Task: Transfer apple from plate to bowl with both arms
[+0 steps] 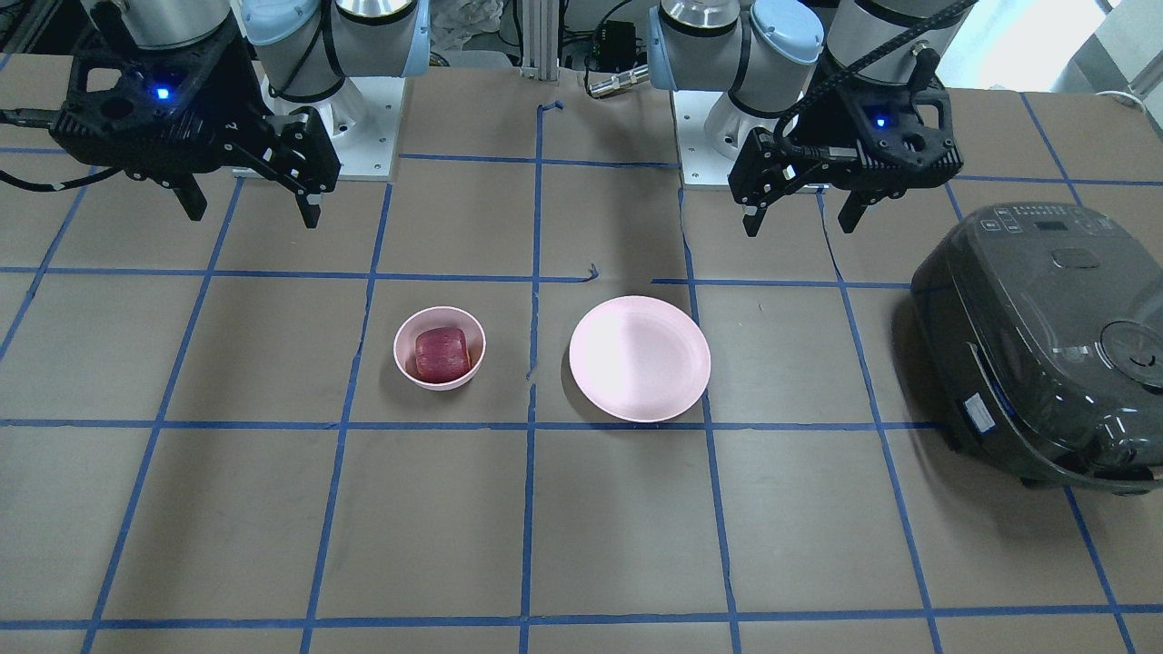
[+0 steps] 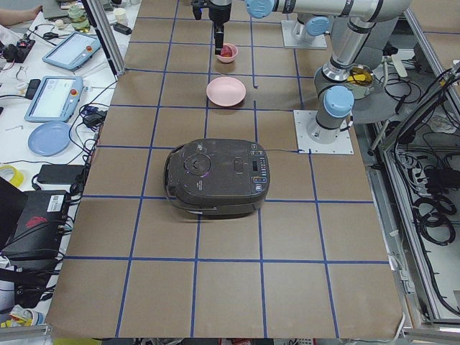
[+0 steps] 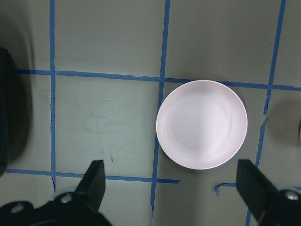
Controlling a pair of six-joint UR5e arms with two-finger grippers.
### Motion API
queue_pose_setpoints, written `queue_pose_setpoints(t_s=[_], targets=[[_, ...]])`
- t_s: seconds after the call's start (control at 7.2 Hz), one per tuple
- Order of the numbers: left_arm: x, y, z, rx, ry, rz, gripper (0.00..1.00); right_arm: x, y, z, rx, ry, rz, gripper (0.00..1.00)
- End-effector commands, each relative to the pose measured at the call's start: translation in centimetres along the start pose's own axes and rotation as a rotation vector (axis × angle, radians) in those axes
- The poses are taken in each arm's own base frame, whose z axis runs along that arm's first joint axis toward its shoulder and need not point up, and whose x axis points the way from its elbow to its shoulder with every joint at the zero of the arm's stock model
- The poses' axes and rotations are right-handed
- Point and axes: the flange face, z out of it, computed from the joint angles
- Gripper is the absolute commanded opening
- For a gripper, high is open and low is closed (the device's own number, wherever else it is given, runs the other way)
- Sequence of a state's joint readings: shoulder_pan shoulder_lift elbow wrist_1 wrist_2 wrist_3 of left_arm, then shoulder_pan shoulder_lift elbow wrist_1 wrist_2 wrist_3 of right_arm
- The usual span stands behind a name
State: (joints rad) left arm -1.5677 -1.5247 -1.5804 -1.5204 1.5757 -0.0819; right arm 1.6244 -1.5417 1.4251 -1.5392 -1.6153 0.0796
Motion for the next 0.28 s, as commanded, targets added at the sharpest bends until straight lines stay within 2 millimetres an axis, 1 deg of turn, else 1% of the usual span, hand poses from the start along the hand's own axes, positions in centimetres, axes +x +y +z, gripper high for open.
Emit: queue_pose_setpoints(t_s=[0.0, 0.14], targets=[[0.11, 0.06, 0.13, -0.003, 0.003, 0.001, 1.0, -0.08, 0.03, 0.0, -0.001, 0.0, -0.003, 1.0], [0.16, 0.04, 0.13, -0.004, 0.015, -0.002, 1.0, -0.21, 0.27, -0.22, 0.001, 0.0, -0.004, 1.0]])
